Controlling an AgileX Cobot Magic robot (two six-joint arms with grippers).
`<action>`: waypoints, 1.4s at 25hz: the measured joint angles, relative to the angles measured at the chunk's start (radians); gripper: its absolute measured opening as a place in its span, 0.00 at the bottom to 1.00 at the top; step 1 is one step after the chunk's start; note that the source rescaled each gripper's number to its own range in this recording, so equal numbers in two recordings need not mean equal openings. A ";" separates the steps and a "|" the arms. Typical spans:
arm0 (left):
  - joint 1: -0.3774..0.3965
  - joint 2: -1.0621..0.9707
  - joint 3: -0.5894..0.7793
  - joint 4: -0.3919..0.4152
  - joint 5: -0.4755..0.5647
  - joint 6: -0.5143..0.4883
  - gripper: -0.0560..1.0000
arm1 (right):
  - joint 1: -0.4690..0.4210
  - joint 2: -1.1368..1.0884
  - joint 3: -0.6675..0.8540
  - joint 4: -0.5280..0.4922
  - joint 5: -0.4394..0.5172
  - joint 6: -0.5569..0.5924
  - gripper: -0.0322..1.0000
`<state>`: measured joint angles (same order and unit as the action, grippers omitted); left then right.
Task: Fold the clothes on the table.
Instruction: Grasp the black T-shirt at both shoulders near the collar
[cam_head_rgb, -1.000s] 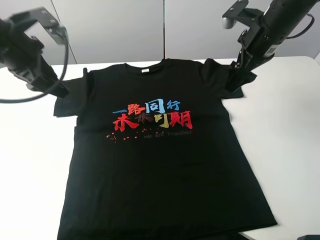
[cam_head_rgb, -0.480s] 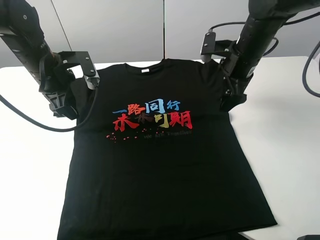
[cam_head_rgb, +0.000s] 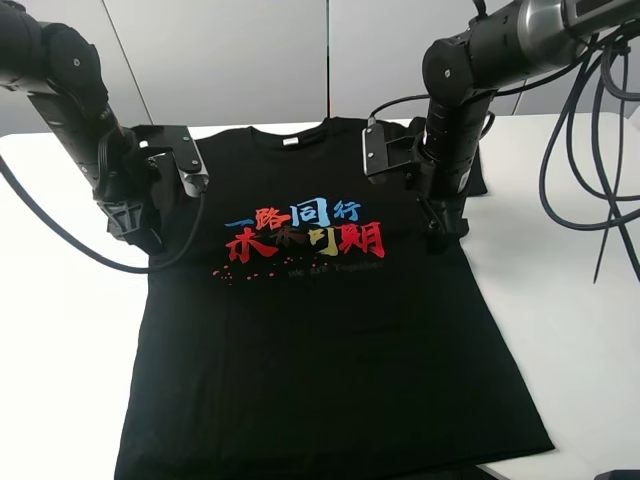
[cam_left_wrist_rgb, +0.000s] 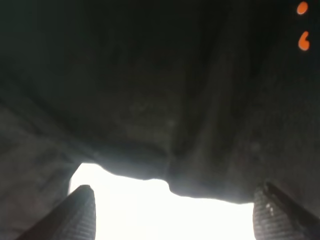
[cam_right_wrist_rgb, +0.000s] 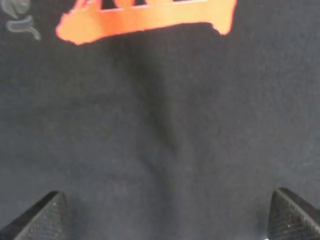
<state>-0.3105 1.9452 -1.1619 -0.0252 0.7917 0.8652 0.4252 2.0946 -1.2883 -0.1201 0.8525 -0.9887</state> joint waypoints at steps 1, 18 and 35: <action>-0.008 0.006 0.000 0.000 -0.005 0.008 0.85 | 0.000 0.001 0.000 0.000 -0.007 0.002 0.89; -0.057 0.091 -0.002 0.025 -0.015 0.031 0.85 | 0.002 0.044 -0.002 -0.020 -0.049 0.004 0.86; -0.059 0.143 -0.019 0.064 -0.009 0.027 0.85 | 0.002 0.062 -0.011 -0.020 -0.041 0.004 0.86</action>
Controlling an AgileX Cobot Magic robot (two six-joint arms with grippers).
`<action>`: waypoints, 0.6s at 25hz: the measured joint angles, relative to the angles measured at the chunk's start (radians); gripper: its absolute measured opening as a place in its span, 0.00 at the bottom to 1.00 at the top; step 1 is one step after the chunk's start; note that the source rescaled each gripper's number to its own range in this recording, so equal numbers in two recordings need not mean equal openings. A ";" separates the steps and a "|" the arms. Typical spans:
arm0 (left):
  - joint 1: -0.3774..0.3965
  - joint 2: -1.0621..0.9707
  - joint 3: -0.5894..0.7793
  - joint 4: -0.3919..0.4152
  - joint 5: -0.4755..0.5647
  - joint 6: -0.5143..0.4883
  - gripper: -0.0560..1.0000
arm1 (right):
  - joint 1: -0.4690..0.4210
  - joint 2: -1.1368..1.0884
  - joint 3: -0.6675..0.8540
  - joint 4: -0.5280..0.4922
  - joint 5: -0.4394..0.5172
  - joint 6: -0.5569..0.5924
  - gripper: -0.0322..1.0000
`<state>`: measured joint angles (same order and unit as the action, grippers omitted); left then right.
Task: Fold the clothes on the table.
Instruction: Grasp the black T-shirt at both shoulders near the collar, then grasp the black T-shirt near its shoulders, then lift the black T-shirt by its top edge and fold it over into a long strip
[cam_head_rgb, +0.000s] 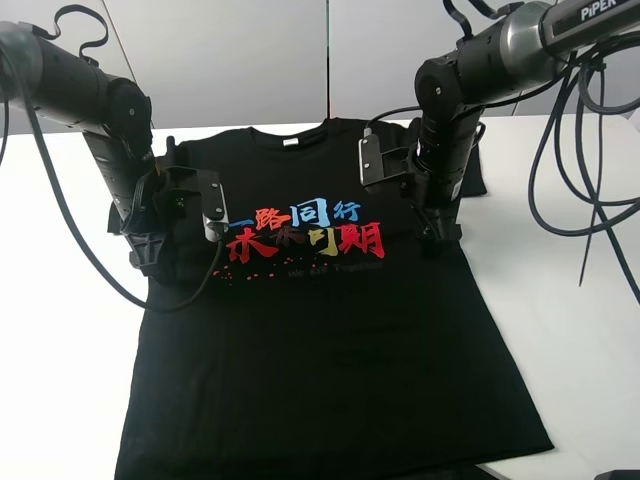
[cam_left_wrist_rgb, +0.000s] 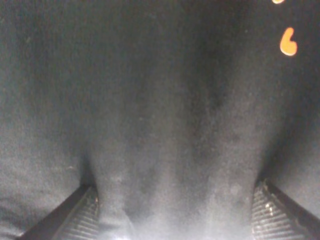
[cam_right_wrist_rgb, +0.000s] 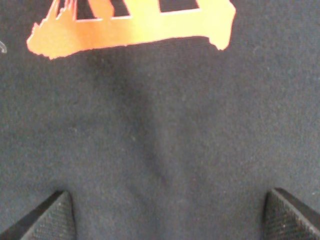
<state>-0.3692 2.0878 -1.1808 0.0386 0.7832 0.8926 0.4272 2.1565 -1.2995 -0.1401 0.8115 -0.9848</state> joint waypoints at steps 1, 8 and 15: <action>0.000 0.000 0.000 0.000 0.000 0.000 0.85 | 0.000 0.000 0.000 0.000 0.000 0.000 0.85; 0.000 0.000 0.000 0.000 0.000 0.000 0.85 | 0.000 0.002 0.000 0.032 0.023 0.000 0.49; 0.000 0.002 -0.002 0.018 -0.013 -0.002 0.29 | 0.000 0.002 0.000 0.045 0.014 0.000 0.06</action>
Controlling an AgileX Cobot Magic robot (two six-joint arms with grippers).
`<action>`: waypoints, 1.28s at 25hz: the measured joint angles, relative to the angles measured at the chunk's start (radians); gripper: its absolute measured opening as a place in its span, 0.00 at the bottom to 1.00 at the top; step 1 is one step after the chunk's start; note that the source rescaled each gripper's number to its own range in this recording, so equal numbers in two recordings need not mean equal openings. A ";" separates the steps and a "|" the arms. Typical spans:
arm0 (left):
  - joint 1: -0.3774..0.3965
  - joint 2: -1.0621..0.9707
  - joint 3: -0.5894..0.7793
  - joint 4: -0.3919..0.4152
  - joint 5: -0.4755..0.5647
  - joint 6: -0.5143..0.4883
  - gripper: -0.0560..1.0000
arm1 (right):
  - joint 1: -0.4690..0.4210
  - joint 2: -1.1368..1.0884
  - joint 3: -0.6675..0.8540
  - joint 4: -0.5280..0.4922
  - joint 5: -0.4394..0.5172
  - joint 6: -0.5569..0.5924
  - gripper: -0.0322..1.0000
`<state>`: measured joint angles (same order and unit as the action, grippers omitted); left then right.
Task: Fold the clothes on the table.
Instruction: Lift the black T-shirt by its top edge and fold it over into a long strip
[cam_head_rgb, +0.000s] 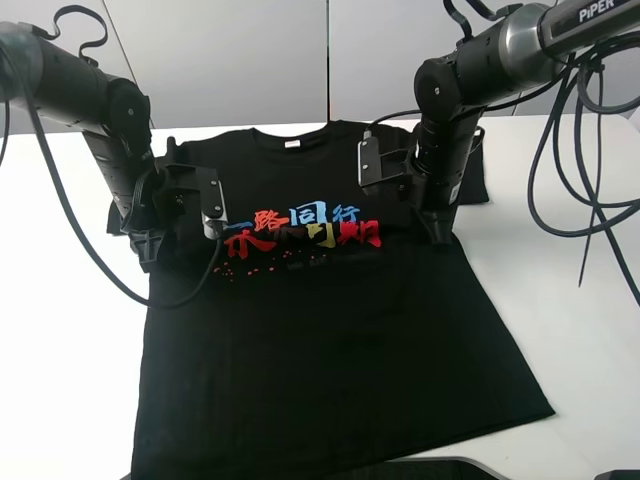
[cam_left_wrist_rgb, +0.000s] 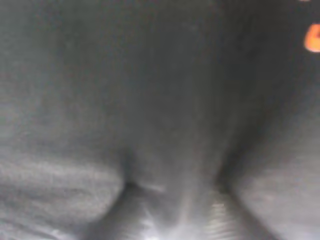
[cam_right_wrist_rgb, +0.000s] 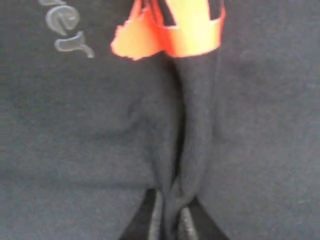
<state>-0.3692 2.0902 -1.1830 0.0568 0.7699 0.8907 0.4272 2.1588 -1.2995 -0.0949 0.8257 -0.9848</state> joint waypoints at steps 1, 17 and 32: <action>0.000 0.000 0.000 0.000 0.010 0.000 0.17 | 0.000 0.000 0.000 0.000 -0.002 0.000 0.04; 0.000 -0.001 -0.008 0.007 0.034 0.000 0.05 | 0.000 -0.002 0.000 -0.019 -0.013 0.000 0.03; 0.000 -0.077 -0.209 0.002 0.191 -0.013 0.05 | 0.000 -0.190 0.006 -0.154 -0.035 0.046 0.03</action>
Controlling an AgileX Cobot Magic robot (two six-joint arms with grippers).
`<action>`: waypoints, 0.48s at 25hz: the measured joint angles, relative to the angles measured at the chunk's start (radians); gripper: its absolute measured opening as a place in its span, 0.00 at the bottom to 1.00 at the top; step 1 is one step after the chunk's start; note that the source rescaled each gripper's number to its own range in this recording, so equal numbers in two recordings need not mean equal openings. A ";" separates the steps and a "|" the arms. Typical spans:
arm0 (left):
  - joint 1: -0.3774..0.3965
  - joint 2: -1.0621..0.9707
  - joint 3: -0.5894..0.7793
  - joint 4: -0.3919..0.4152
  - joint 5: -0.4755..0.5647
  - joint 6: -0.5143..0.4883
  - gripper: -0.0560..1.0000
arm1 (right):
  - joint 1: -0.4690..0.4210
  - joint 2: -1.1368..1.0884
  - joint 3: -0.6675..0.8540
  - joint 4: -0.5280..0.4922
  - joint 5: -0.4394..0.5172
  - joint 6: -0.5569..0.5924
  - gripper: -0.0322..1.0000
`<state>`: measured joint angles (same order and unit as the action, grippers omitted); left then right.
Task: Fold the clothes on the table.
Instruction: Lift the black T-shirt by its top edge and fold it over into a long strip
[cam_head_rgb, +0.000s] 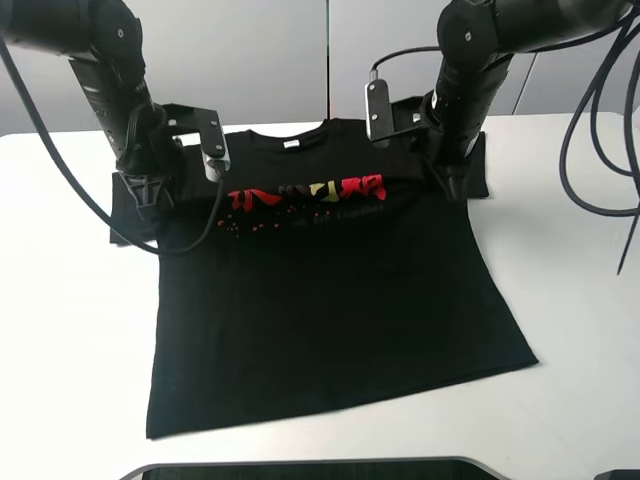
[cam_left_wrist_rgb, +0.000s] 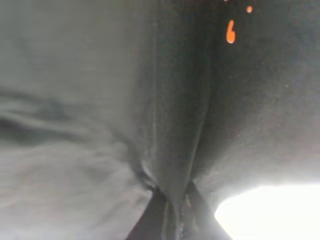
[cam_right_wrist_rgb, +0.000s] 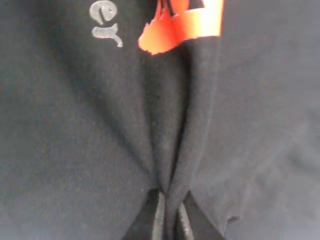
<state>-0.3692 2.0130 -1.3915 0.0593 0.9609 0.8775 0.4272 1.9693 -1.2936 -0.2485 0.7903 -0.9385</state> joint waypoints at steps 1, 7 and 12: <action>0.000 -0.007 -0.013 0.012 -0.003 -0.016 0.05 | 0.000 -0.016 0.000 -0.033 -0.002 0.025 0.03; 0.000 -0.061 -0.079 0.126 -0.070 -0.146 0.05 | 0.000 -0.095 0.001 -0.328 -0.077 0.288 0.03; -0.002 -0.068 -0.136 0.269 -0.186 -0.374 0.05 | 0.002 -0.122 -0.031 -0.609 -0.173 0.540 0.03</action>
<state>-0.3711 1.9453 -1.5271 0.3281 0.7747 0.5034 0.4290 1.8471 -1.3246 -0.8577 0.6175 -0.3986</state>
